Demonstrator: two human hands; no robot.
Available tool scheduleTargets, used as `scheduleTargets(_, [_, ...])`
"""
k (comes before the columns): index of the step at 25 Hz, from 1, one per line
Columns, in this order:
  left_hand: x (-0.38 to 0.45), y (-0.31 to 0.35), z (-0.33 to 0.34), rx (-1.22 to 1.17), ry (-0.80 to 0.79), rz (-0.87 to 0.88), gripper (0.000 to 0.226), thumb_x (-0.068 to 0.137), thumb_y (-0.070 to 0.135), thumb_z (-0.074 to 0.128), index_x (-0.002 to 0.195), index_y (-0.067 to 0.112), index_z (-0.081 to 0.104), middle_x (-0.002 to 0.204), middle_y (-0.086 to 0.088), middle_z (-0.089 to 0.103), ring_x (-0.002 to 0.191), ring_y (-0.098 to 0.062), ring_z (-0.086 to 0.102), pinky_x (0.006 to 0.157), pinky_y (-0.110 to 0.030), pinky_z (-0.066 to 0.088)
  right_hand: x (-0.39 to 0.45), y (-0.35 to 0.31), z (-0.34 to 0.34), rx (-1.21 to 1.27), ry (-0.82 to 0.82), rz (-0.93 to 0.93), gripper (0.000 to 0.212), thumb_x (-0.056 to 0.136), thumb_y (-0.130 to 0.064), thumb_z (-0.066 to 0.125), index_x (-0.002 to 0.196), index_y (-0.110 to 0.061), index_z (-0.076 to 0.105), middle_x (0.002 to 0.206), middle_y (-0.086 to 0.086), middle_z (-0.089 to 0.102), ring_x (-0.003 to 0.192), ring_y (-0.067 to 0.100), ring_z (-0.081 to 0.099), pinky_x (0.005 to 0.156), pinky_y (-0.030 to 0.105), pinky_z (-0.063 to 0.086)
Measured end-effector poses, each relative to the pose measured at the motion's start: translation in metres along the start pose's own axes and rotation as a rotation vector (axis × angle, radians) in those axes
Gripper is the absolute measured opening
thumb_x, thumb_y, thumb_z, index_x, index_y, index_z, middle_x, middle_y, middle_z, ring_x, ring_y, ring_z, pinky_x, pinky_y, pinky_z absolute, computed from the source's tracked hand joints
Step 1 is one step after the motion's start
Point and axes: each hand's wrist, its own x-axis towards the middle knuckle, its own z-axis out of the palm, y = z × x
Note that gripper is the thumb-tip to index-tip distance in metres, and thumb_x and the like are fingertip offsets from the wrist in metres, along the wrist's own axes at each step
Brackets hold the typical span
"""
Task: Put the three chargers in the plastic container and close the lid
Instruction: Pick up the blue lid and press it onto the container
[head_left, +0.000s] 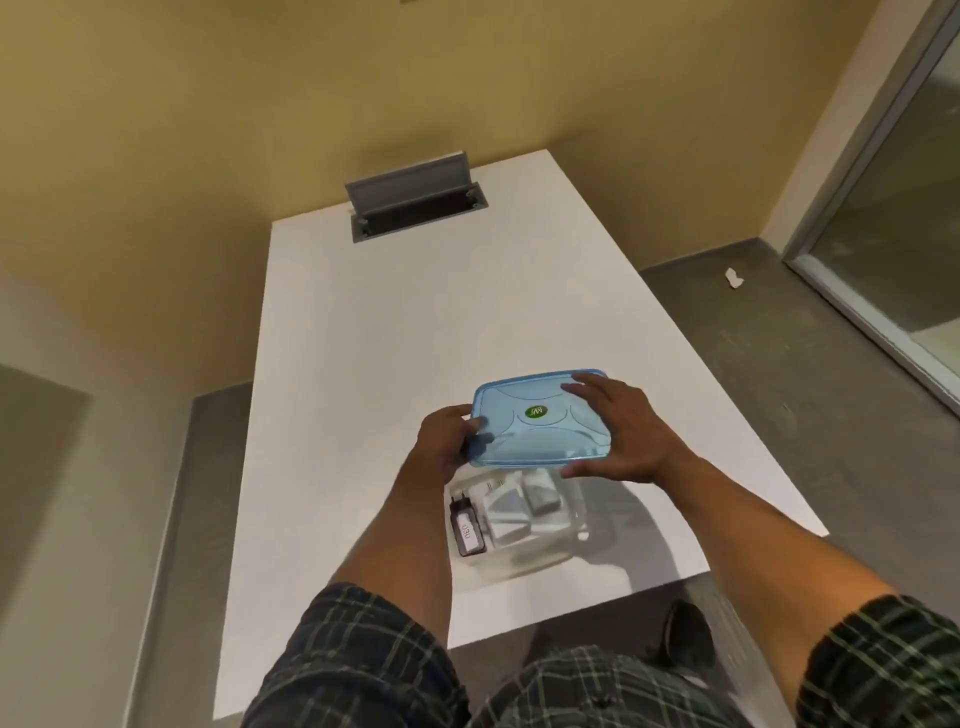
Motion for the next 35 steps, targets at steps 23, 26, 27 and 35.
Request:
scheduleTargets(23, [-0.049, -0.078, -0.058, 0.757, 0.395, 0.288, 0.043, 0.088, 0.034, 0.071, 0.123, 0.009, 0.067, 0.099, -0.004, 0.069, 0.101, -0.025, 0.066, 0.082, -0.027, 0.046, 0.003, -0.039, 0.050, 0.365, -0.221, 0.610, 0.049, 0.089, -0.037, 0.069, 0.132, -0.014, 0.061, 0.107, 0.008, 0.070, 0.095, 0.024, 0.066, 0.081, 0.031, 0.048])
scheduleTargets(26, [-0.047, -0.082, -0.060, 0.851, 0.393, 0.275, 0.048, 0.090, 0.037, 0.069, 0.127, 0.007, 0.064, 0.119, -0.012, 0.068, 0.119, -0.028, 0.061, 0.095, -0.032, 0.046, 0.006, -0.041, 0.052, 0.322, -0.242, 0.616, 0.048, 0.092, -0.036, 0.065, 0.135, -0.016, 0.059, 0.107, 0.008, 0.068, 0.100, 0.025, 0.065, 0.085, 0.035, 0.049])
scheduleTargets(27, [-0.047, -0.083, -0.061, 0.853, 0.389, 0.269, 0.049, 0.090, 0.037, 0.069, 0.128, 0.008, 0.063, 0.121, -0.013, 0.068, 0.120, -0.028, 0.060, 0.096, -0.032, 0.046, 0.006, -0.042, 0.053, 0.312, -0.246, 0.617, 0.048, 0.092, -0.035, 0.063, 0.136, -0.017, 0.058, 0.109, 0.009, 0.067, 0.102, 0.025, 0.064, 0.086, 0.035, 0.049])
scheduleTargets(35, [-0.049, -0.083, -0.065, 0.917, 0.275, 0.240, 0.047, 0.089, 0.033, 0.070, 0.131, 0.012, 0.065, 0.120, -0.009, 0.072, 0.116, -0.027, 0.065, 0.088, -0.029, 0.048, 0.010, -0.043, 0.054, 0.224, -0.340, 0.658, 0.048, 0.096, -0.038, 0.056, 0.142, -0.023, 0.053, 0.131, 0.009, 0.060, 0.118, 0.029, 0.060, 0.097, 0.041, 0.050])
